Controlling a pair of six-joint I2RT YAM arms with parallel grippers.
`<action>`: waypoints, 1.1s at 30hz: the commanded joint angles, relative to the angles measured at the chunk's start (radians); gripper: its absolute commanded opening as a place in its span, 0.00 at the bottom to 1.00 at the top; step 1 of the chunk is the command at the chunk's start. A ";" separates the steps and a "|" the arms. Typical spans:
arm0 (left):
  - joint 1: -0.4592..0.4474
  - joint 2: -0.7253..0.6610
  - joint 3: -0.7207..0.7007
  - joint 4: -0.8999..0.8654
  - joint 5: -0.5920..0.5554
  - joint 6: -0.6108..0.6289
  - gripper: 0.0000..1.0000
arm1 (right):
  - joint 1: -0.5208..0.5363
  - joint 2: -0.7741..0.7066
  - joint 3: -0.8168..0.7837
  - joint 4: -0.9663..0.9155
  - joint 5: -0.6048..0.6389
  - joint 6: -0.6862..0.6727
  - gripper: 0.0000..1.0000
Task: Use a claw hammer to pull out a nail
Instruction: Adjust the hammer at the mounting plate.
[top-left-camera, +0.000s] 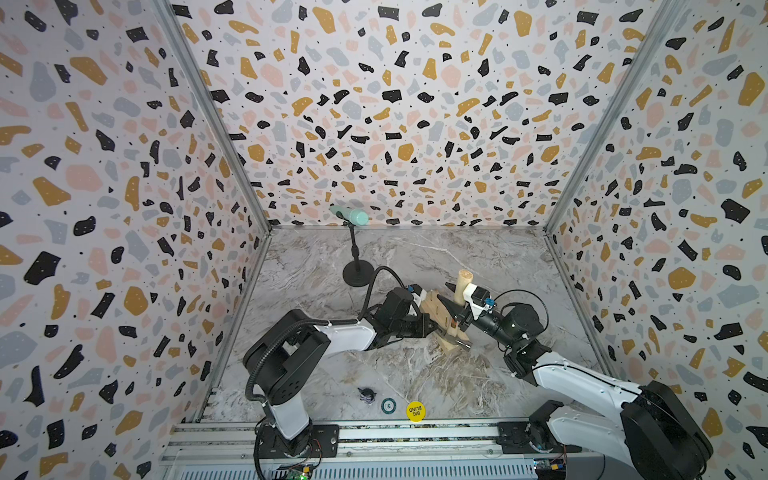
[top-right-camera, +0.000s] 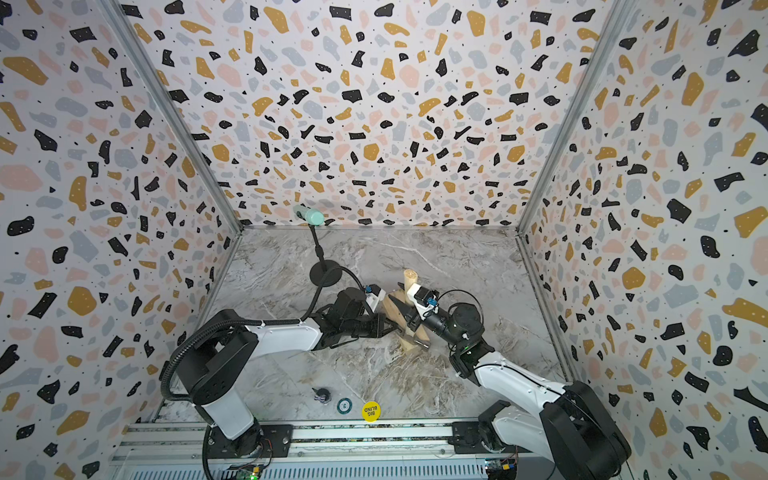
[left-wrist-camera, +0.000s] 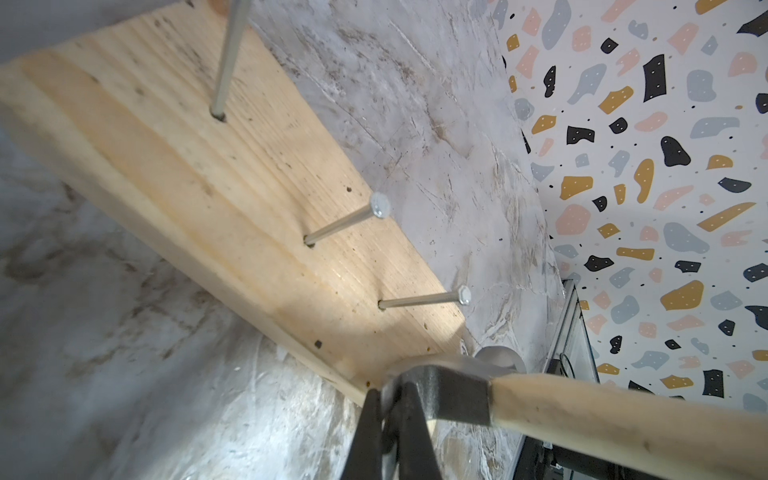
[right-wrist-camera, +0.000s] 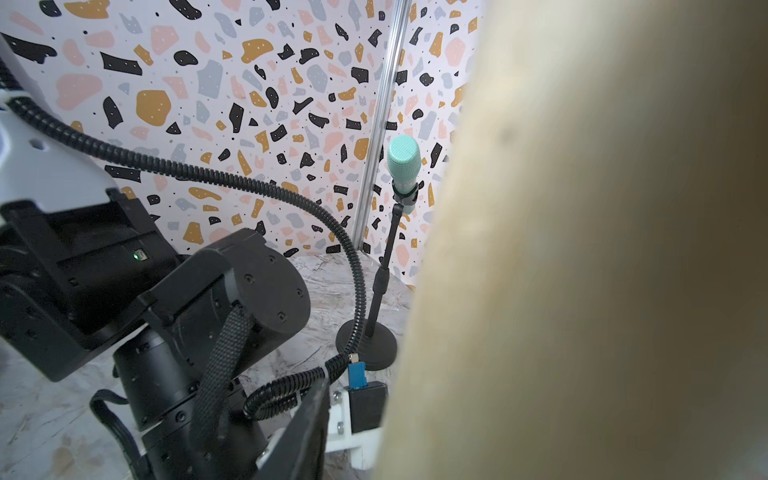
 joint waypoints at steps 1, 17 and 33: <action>-0.006 0.005 0.023 -0.023 -0.013 0.036 0.00 | 0.004 -0.030 0.051 -0.024 0.013 -0.016 0.40; -0.006 -0.001 0.024 -0.029 -0.016 0.042 0.00 | 0.005 -0.045 0.126 -0.086 0.015 -0.037 0.40; -0.006 0.006 0.038 -0.051 -0.026 0.057 0.00 | 0.006 -0.127 0.289 -0.472 0.055 0.039 0.40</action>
